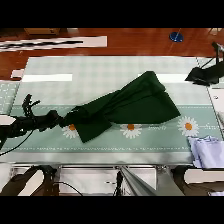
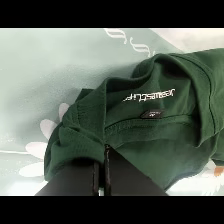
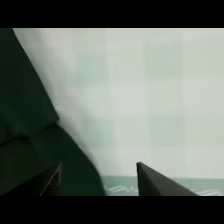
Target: Fold the shirts.
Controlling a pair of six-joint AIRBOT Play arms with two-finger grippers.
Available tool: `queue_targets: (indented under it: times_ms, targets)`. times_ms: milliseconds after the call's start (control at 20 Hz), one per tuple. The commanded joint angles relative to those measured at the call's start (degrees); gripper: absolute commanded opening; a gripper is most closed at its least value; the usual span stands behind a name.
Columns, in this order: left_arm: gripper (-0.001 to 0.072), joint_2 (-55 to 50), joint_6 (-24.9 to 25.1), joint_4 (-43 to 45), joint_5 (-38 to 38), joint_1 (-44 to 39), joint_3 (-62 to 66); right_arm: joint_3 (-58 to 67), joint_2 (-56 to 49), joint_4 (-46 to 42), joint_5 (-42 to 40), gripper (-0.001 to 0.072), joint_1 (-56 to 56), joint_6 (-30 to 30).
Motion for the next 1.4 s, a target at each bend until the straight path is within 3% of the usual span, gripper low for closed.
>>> queue_targets:
  times_ms: [0,250,850,1350]
  targets:
    - [0.0024,0.0,0.1,0.0,0.0,0.0,0.0,0.2,-3.5,11.0,5.7,0.0547,-3.3,-1.0]
    - [0.0024,0.0,0.1,0.0,0.0,0.0,0.0,0.2,-8.3,17.5,5.1,0.0547,1.7,-1.8]
    - [0.0024,0.0,0.1,0.1,0.0,0.0,0.0,-1.8,-12.4,17.7,4.2,0.0545,10.3,-2.7]
    - [0.0024,0.0,0.1,0.1,0.0,0.0,0.0,-4.3,-12.4,18.7,-8.2,0.0539,10.6,-0.6]
